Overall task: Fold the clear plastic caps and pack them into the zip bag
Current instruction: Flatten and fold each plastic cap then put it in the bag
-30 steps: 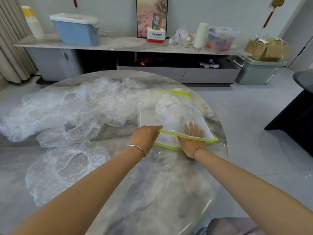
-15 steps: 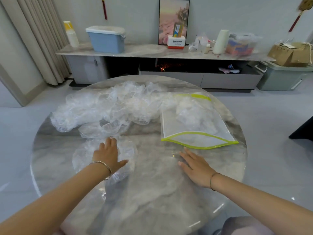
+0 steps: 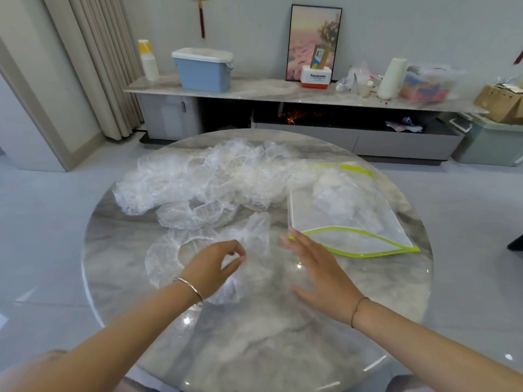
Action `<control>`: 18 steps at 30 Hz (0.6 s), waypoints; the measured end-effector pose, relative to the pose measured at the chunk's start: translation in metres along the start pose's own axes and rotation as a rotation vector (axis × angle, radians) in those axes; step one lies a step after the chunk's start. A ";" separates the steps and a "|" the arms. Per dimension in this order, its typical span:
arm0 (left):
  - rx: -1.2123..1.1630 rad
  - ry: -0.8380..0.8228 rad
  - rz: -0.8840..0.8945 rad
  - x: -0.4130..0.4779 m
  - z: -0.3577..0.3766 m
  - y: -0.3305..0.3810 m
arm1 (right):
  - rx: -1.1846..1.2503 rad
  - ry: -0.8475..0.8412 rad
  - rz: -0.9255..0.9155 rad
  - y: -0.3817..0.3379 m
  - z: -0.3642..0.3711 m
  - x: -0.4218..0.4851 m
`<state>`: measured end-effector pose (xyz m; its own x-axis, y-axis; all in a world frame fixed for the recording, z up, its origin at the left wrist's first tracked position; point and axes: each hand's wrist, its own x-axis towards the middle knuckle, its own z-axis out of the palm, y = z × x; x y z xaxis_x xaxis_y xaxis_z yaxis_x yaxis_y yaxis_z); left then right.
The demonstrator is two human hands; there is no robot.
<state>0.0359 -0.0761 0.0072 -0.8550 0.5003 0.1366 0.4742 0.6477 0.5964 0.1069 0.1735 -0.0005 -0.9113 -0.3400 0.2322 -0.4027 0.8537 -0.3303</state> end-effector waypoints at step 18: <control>0.319 -0.585 0.268 -0.025 0.053 0.013 | -0.408 0.032 -0.442 0.030 0.025 -0.027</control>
<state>0.0745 -0.0496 -0.0304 -0.4905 0.8337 -0.2539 0.7665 0.5513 0.3296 0.1170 0.1988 -0.0396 -0.6597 -0.6903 0.2971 -0.6714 0.7190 0.1797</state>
